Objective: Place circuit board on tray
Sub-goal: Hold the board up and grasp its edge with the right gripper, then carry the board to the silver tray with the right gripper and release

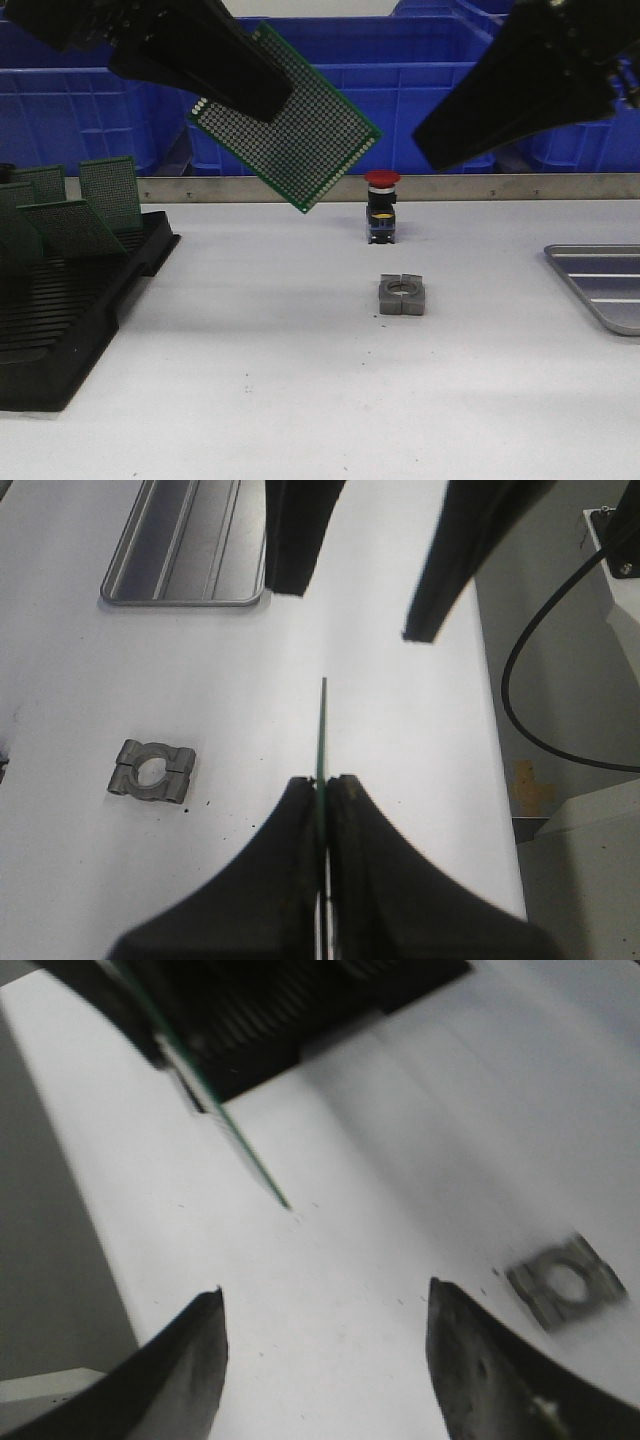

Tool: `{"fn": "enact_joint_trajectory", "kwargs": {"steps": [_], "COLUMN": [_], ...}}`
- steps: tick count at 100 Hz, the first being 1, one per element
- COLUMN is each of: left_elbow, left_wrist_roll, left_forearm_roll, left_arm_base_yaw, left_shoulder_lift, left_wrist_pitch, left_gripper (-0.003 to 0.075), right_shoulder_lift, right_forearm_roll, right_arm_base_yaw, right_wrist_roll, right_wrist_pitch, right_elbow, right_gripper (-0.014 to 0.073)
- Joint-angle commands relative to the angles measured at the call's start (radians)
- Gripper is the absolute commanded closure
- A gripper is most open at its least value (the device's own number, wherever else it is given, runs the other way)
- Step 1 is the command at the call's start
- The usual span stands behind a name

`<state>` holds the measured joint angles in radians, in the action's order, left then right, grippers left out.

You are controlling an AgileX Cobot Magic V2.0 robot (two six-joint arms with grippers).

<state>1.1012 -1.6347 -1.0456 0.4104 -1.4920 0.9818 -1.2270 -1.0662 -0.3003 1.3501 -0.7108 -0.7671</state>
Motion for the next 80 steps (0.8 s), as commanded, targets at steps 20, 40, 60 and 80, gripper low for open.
{"fn": "enact_joint_trajectory", "kwargs": {"steps": [20, 40, 60, 80], "left_elbow": [0.034, 0.034, 0.034, 0.034], "left_wrist_roll": [0.008, 0.008, 0.008, 0.008], "left_forearm_roll": [-0.073, -0.073, -0.073, -0.070], "left_arm_base_yaw": [0.010, 0.010, 0.010, 0.010], "left_shoulder_lift": [0.040, 0.040, 0.040, 0.040], "left_wrist_pitch": [0.004, 0.004, -0.001, -0.001], "left_gripper": [0.0737, 0.0737, 0.0736, 0.0503], "right_shoulder_lift": [-0.117, -0.198, -0.199, -0.199], "right_forearm_roll": [-0.247, -0.264, -0.268, -0.263], "right_arm_base_yaw": [-0.087, -0.101, -0.101, -0.100], "right_wrist_roll": [0.282, 0.282, 0.282, 0.267], "right_wrist_pitch": [-0.050, -0.044, -0.045, -0.055], "right_elbow": [-0.089, -0.137, -0.141, -0.141], "right_gripper": [0.0129, 0.0321, 0.0671, 0.0657]}}
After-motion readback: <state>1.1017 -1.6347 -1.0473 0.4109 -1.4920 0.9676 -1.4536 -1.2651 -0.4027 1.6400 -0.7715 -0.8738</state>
